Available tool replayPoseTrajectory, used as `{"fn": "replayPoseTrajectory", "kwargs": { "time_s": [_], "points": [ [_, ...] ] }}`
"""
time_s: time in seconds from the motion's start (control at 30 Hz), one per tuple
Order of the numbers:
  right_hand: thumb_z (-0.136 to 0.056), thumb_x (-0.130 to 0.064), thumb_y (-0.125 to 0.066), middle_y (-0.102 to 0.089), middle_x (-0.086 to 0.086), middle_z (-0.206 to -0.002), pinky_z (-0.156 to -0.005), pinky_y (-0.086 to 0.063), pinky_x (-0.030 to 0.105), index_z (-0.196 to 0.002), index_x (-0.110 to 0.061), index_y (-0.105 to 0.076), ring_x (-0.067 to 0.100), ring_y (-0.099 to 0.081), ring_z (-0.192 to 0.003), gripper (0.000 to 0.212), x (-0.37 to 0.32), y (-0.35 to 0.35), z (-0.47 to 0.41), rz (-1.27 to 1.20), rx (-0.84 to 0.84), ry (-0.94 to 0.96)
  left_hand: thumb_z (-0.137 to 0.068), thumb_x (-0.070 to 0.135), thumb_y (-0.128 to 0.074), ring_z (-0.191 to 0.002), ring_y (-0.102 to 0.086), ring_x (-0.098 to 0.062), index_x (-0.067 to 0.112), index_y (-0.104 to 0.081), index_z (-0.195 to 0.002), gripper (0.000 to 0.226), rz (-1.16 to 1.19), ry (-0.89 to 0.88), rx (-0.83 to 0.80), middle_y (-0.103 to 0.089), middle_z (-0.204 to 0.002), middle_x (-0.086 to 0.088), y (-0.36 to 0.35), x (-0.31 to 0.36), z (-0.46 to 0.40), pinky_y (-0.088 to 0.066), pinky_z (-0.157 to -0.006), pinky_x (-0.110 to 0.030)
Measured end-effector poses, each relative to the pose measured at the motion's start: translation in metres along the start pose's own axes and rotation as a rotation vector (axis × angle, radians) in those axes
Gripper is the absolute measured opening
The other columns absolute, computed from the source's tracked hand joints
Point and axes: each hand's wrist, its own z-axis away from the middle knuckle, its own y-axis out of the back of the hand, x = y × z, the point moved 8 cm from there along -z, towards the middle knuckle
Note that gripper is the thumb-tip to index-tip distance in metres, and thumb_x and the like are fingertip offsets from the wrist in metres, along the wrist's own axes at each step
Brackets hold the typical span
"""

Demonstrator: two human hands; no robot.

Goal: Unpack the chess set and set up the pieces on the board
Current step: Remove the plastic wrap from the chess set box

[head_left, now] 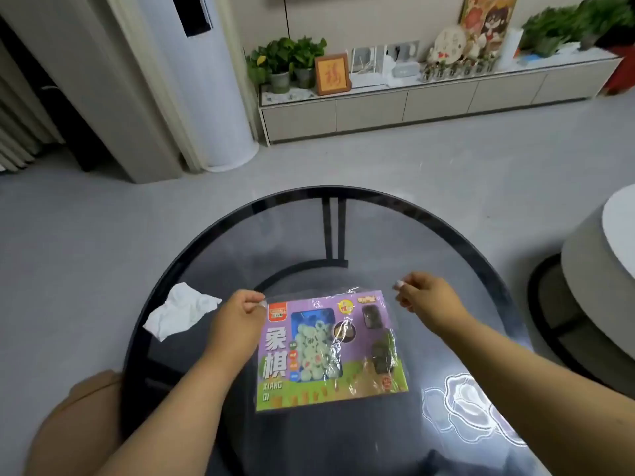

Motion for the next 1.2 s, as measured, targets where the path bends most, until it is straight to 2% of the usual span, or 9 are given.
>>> {"fn": "replayPoseTrajectory", "kwargs": {
  "time_s": [0.1, 0.27, 0.43, 0.57, 0.7, 0.77, 0.9, 1.0, 1.2],
  "points": [
    [-0.094, -0.025, -0.055, -0.068, 0.012, -0.085, -0.083, -0.051, 0.044, -0.091, -0.005, -0.065, 0.028, -0.062, -0.082, 0.023, 0.007, -0.006, -0.015, -0.04, 0.039, 0.02, -0.096, 0.023, -0.053, -0.072, -0.06, -0.003, 0.017, -0.056, -0.106, 0.011, -0.037, -0.028, 0.055, -0.063, -0.085, 0.008, -0.005, -0.006, -0.014, -0.04, -0.055, -0.019],
    [-0.093, -0.025, -0.054, -0.068, 0.013, -0.085, -0.082, -0.051, 0.046, -0.09, -0.003, -0.065, 0.034, -0.064, -0.087, 0.024, 0.023, -0.023, -0.041, -0.042, 0.091, 0.058, -0.096, 0.021, -0.053, -0.077, -0.056, -0.005, 0.014, -0.059, -0.11, 0.016, -0.077, -0.096, 0.157, -0.06, -0.092, 0.005, -0.011, -0.023, -0.035, -0.039, -0.058, -0.016],
    [-0.093, -0.027, -0.055, -0.068, 0.011, -0.086, -0.082, -0.051, 0.046, -0.09, -0.005, -0.065, 0.033, -0.064, -0.088, 0.025, 0.037, -0.034, -0.063, -0.072, 0.162, 0.087, -0.096, 0.019, -0.053, -0.085, -0.056, -0.013, 0.013, -0.06, -0.108, 0.016, -0.122, -0.161, 0.205, -0.061, -0.098, 0.002, -0.015, -0.031, -0.05, -0.042, -0.069, -0.025],
    [-0.093, -0.026, -0.055, -0.066, 0.009, -0.083, -0.075, -0.049, 0.039, -0.084, -0.007, -0.064, 0.029, -0.062, -0.082, 0.024, 0.044, -0.04, -0.074, -0.117, 0.185, 0.128, -0.097, 0.02, -0.052, -0.084, -0.056, -0.011, 0.013, -0.059, -0.109, 0.016, -0.13, -0.206, 0.2, -0.061, -0.101, 0.001, -0.022, -0.041, -0.063, -0.041, -0.062, -0.019],
    [-0.095, -0.025, -0.053, -0.059, -0.003, -0.07, -0.062, -0.042, 0.025, -0.073, -0.016, -0.06, 0.011, -0.055, -0.065, 0.024, 0.048, -0.043, -0.083, -0.17, 0.189, 0.17, -0.099, 0.023, -0.05, -0.073, -0.053, -0.004, 0.012, -0.058, -0.107, 0.017, -0.14, -0.245, 0.2, -0.06, -0.099, 0.001, -0.031, -0.047, -0.074, -0.037, -0.057, -0.016],
    [-0.096, -0.026, -0.051, -0.058, -0.003, -0.07, -0.059, -0.038, 0.021, -0.077, -0.014, -0.062, 0.008, -0.053, -0.064, 0.025, 0.05, -0.045, -0.087, -0.188, 0.191, 0.187, -0.099, 0.024, -0.049, -0.073, -0.053, -0.004, 0.012, -0.058, -0.107, 0.017, -0.144, -0.26, 0.205, -0.06, -0.1, 0.0, -0.034, -0.049, -0.079, -0.037, -0.057, -0.017],
    [-0.099, -0.03, -0.044, -0.058, 0.0, -0.073, -0.054, -0.037, 0.018, -0.091, -0.006, -0.064, 0.009, -0.052, -0.064, 0.032, 0.05, -0.049, -0.09, -0.231, 0.199, 0.222, -0.099, 0.029, -0.048, -0.073, -0.055, -0.005, 0.014, -0.057, -0.109, 0.02, -0.156, -0.255, 0.177, -0.06, -0.096, 0.001, -0.043, -0.059, -0.088, -0.037, -0.054, -0.019],
    [-0.1, -0.032, -0.04, -0.058, 0.002, -0.074, -0.051, -0.037, 0.016, -0.091, -0.005, -0.063, 0.01, -0.051, -0.062, 0.037, 0.048, -0.051, -0.092, -0.242, 0.21, 0.234, -0.099, 0.031, -0.048, -0.075, -0.06, -0.009, 0.014, -0.057, -0.109, 0.022, -0.124, -0.255, 0.147, -0.062, -0.09, 0.001, -0.047, -0.064, -0.093, -0.042, -0.056, -0.022],
    [-0.101, -0.038, -0.032, -0.058, 0.004, -0.07, -0.055, -0.036, 0.023, -0.084, -0.005, -0.064, 0.014, -0.051, -0.061, 0.049, 0.049, -0.055, -0.093, -0.239, 0.196, 0.244, -0.099, 0.035, -0.049, -0.078, -0.066, -0.018, 0.013, -0.056, -0.106, 0.024, -0.074, -0.252, 0.13, -0.065, -0.092, -0.006, -0.052, -0.067, -0.099, -0.051, -0.062, -0.026]
  ]
}}
